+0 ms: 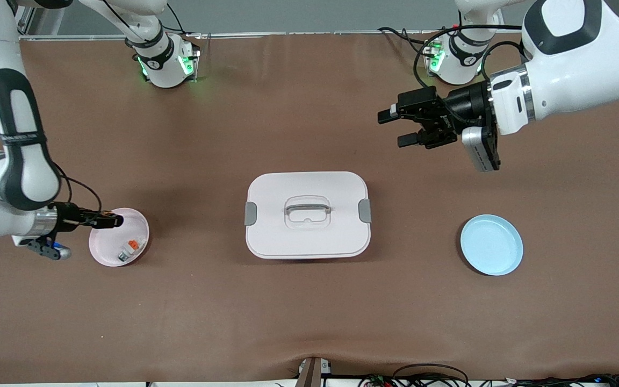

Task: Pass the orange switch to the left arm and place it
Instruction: 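Lift the switch with the right gripper toward the box's handle side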

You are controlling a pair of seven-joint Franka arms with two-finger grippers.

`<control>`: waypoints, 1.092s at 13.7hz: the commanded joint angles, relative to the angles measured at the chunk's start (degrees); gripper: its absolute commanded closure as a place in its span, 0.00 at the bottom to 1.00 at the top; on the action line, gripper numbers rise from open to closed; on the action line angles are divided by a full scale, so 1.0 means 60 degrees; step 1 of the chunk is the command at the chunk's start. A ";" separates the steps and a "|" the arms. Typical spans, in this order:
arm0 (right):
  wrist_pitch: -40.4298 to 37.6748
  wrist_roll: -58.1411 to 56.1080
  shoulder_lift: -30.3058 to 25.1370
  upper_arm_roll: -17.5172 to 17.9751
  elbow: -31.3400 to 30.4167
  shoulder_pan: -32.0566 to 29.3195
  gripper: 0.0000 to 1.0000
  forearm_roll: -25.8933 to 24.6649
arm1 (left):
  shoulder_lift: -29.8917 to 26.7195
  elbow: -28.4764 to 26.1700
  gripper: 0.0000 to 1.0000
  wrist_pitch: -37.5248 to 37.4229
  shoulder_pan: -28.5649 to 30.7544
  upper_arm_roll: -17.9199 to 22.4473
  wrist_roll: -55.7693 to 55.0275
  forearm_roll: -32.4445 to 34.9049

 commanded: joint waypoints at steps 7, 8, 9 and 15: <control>-0.2156 0.8489 -0.0768 0.1014 0.1619 0.0403 1.00 0.2189 | 0.0763 -0.0176 0.00 0.0798 -0.0145 -0.0130 -0.0102 -0.0139; -0.2112 0.9296 -0.0871 0.1058 0.1663 0.0579 1.00 0.2234 | 0.0763 -0.0177 0.00 0.0841 -0.0232 -0.0130 -0.0233 -0.0139; -0.2068 1.0087 -0.0973 0.1059 0.1707 0.0841 1.00 0.2351 | 0.0720 -0.0177 0.00 0.1117 -0.0364 -0.0145 -0.0409 -0.0139; -0.0971 1.3636 -0.1618 0.1029 0.1781 0.2541 1.00 0.3096 | 0.0544 -0.0162 0.00 0.1970 -0.0863 -0.0334 -0.0762 -0.0007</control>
